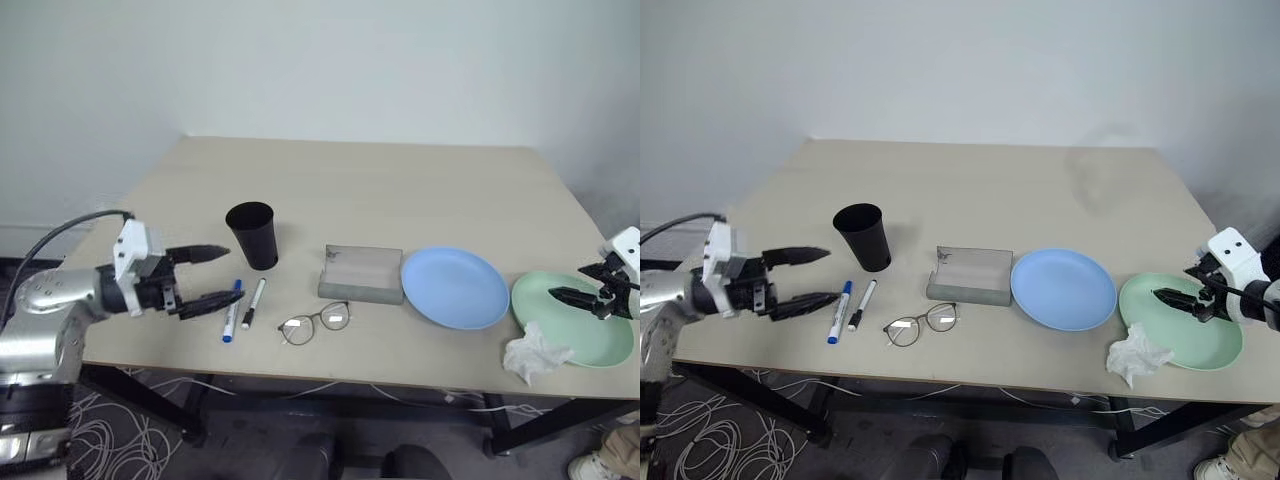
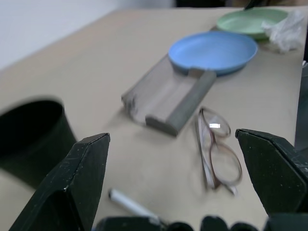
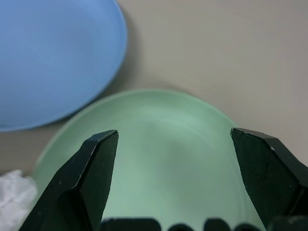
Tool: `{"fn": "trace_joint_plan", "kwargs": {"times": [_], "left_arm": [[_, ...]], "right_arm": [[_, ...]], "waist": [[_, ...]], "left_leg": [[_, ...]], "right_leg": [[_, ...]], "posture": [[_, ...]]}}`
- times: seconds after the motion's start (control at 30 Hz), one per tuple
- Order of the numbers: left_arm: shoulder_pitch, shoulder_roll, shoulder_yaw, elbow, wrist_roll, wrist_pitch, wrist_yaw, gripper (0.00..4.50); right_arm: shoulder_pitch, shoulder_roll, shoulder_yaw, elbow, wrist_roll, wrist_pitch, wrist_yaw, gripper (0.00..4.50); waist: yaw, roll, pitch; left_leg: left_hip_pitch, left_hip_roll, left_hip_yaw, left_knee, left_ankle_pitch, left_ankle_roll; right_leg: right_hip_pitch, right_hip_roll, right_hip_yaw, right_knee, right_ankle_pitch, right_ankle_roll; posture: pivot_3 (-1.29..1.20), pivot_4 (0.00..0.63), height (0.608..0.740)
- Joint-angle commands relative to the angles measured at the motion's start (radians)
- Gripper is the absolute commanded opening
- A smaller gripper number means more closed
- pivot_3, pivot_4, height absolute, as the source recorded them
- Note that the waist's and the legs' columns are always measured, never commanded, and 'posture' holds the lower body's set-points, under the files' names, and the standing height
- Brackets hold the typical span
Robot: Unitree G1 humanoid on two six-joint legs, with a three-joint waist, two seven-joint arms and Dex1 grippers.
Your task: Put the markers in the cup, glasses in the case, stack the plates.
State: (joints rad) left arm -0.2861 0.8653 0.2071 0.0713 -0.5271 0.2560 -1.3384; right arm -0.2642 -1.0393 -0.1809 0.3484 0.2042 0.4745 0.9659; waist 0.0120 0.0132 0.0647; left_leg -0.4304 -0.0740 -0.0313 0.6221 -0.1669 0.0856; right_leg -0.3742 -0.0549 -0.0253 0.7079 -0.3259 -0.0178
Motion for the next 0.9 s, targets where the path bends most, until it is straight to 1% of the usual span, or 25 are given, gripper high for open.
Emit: {"fn": "trace_joint_plan", "kwargs": {"times": [0.03, 0.17, 0.3, 0.43, 0.57, 0.77, 0.9], "left_arm": [[-0.072, -0.005, -0.019, -0.054, -0.065, 0.043, -0.048, 4.46], [-0.135, -0.005, -0.014, -0.064, -0.132, 0.122, -0.075, 4.46], [-0.144, 0.005, -0.011, -0.087, -0.180, 0.196, -0.094, 4.46], [-0.141, -0.003, -0.012, -0.090, -0.166, 0.191, -0.084, 4.46], [-0.121, -0.008, -0.011, -0.101, -0.156, 0.180, -0.074, 4.46], [-0.098, -0.007, -0.007, -0.109, -0.151, 0.172, -0.063, 4.46], [-0.083, -0.009, -0.004, -0.118, -0.154, 0.169, -0.055, 4.46]], "right_arm": [[-0.009, -0.041, -0.048, 0.052, -0.022, 0.024, -0.051, 4.06], [-0.015, -0.052, -0.060, 0.127, -0.030, 0.048, -0.087, 4.06], [-0.039, -0.064, -0.060, 0.222, -0.054, 0.063, -0.125, 4.06], [-0.080, -0.061, -0.052, 0.327, -0.062, 0.072, -0.146, 4.06], [-0.157, -0.041, -0.071, 0.439, -0.045, 0.117, -0.193, 4.06], [-0.238, -0.013, -0.093, 0.524, -0.007, 0.198, -0.194, 4.06], [-0.264, -0.002, -0.102, 0.557, 0.009, 0.235, -0.188, 4.06]], "waist": [[0.000, 0.000, 0.000], [-0.001, 0.000, 0.000], [-0.009, 0.001, 0.000], [-0.013, 0.001, 0.000], [-0.013, 0.001, 0.000], [-0.013, 0.001, 0.000], [-0.013, 0.001, 0.000]], "left_leg": [[0.000, 0.000, 0.000, 0.000, 0.001, 0.001], [0.000, 0.000, 0.000, 0.002, 0.001, 0.002], [0.000, 0.000, 0.000, 0.003, 0.001, 0.002], [0.000, 0.000, -0.001, 0.004, 0.001, 0.002], [0.000, 0.000, 0.000, 0.005, 0.001, 0.002], [0.000, 0.000, -0.001, 0.005, 0.001, 0.002], [0.000, 0.000, 0.000, 0.005, 0.001, 0.003]], "right_leg": [[0.000, 0.000, 0.000, 0.000, 0.000, 0.000], [0.000, 0.001, 0.001, 0.000, 0.000, 0.000], [0.000, 0.002, 0.001, 0.000, 0.000, 0.000], [0.001, 0.002, 0.001, 0.001, 0.000, 0.000], [0.001, 0.002, 0.002, 0.001, 0.000, 0.000], [0.001, 0.002, 0.001, 0.001, 0.000, 0.000], [0.001, 0.002, 0.002, 0.001, 0.000, 0.000]], "posture": [[0.00, 0.000, 0.709], [0.00, 0.000, 0.709], [0.00, 0.000, 0.709], [0.00, 0.000, 0.709], [0.00, 0.000, 0.709], [0.00, 0.000, 0.709], [0.00, 0.000, 0.709]]}}
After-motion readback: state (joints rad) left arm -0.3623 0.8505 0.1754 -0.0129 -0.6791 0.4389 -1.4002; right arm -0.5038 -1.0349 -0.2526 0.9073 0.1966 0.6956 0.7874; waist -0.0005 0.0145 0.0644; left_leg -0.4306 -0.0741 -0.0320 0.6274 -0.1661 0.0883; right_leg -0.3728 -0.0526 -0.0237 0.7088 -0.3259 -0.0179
